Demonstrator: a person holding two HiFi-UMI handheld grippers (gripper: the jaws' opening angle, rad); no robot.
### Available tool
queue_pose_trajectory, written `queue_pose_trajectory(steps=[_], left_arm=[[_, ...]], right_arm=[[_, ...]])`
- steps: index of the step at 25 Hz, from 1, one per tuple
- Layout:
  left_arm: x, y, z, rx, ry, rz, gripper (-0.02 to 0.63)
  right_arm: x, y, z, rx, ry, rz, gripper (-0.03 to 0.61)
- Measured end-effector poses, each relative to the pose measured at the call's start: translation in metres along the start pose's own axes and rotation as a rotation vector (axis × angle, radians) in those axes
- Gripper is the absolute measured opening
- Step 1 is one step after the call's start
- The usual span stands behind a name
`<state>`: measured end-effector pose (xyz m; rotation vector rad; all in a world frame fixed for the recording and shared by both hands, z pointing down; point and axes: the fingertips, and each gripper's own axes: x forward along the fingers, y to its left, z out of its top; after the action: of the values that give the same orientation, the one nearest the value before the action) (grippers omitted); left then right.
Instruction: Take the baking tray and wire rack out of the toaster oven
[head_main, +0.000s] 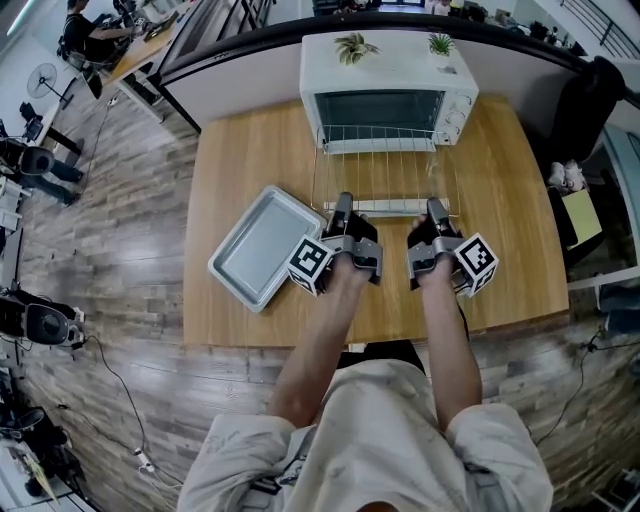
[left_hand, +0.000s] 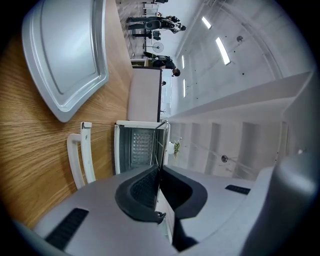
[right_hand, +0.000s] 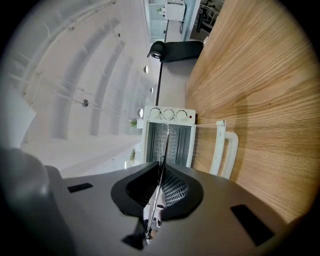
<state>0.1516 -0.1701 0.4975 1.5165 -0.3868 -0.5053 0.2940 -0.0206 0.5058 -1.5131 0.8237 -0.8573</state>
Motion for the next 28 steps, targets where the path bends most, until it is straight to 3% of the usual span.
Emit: queue_pose_trajectory(steps=[7, 11, 14, 22, 28], left_arm=[[-0.011, 0.002, -0.017, 0.0, 0.008, 0.005, 0.014], [-0.034, 0.006, 0.007, 0.008, -0.054, 0.011, 0.014], [-0.061, 0.011, 0.041, 0.014, -0.124, 0.023, 0.014], [-0.174, 0.025, 0.156, 0.013, -0.453, 0.077, 0.014], [-0.225, 0.025, 0.198, 0.008, -0.58, 0.086, 0.014]], right_arm=[[-0.018, -0.004, 0.009, -0.001, 0.002, -0.009, 0.023], [-0.013, -0.006, -0.018, -0.013, 0.066, -0.011, 0.023], [-0.004, -0.008, -0.058, -0.017, 0.143, -0.014, 0.023], [0.026, -0.015, -0.215, -0.033, 0.484, -0.034, 0.023], [0.026, -0.015, -0.283, -0.058, 0.616, -0.053, 0.023]])
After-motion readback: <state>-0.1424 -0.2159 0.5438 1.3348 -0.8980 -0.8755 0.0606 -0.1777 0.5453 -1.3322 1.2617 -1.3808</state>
